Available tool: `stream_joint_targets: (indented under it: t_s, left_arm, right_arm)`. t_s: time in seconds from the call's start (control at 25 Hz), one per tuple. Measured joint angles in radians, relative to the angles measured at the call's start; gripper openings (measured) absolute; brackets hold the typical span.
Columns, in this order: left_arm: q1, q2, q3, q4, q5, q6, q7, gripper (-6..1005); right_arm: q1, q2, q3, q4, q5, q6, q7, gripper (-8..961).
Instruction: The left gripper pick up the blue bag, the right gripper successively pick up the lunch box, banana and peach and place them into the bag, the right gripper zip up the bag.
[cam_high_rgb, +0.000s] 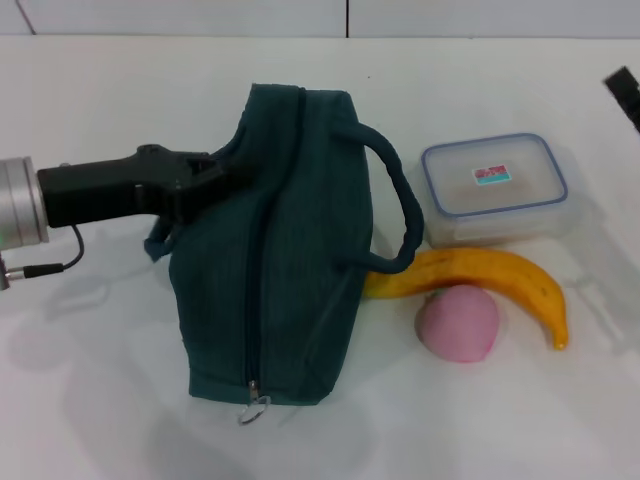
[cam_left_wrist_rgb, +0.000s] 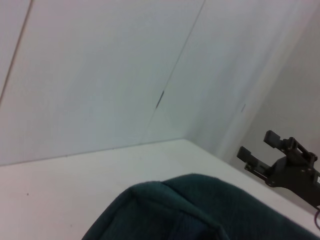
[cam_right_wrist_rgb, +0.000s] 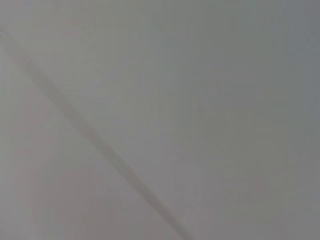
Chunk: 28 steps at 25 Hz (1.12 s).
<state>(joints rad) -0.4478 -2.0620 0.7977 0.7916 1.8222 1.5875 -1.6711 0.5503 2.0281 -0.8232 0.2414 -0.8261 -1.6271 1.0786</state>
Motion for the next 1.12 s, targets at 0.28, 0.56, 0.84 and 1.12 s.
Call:
stream_joint_targets:
  t_s: [0.28, 0.56, 0.84, 1.12]
  left_arm:
    - [0.001, 0.003, 0.0, 0.001, 0.038, 0.001, 0.035, 48]
    - [-0.009, 0.006, 0.0, 0.002, 0.051, 0.002, 0.062, 48]
    - [-0.015, 0.002, 0.003, 0.001, 0.054, 0.002, 0.116, 48]
    - [-0.022, -0.002, 0.003, -0.006, 0.054, 0.0, 0.153, 48]
  right_arm:
    - [-0.105, 0.0, 0.445, 0.065, -0.352, 0.127, -0.004, 729]
    - [-0.115, 0.0, 0.557, 0.113, -0.395, 0.237, 0.002, 713]
    - [-0.087, 0.0, 0.601, 0.139, -0.405, 0.349, 0.047, 701]
    - [-0.039, 0.0, 0.656, 0.177, -0.449, 0.439, 0.052, 702]
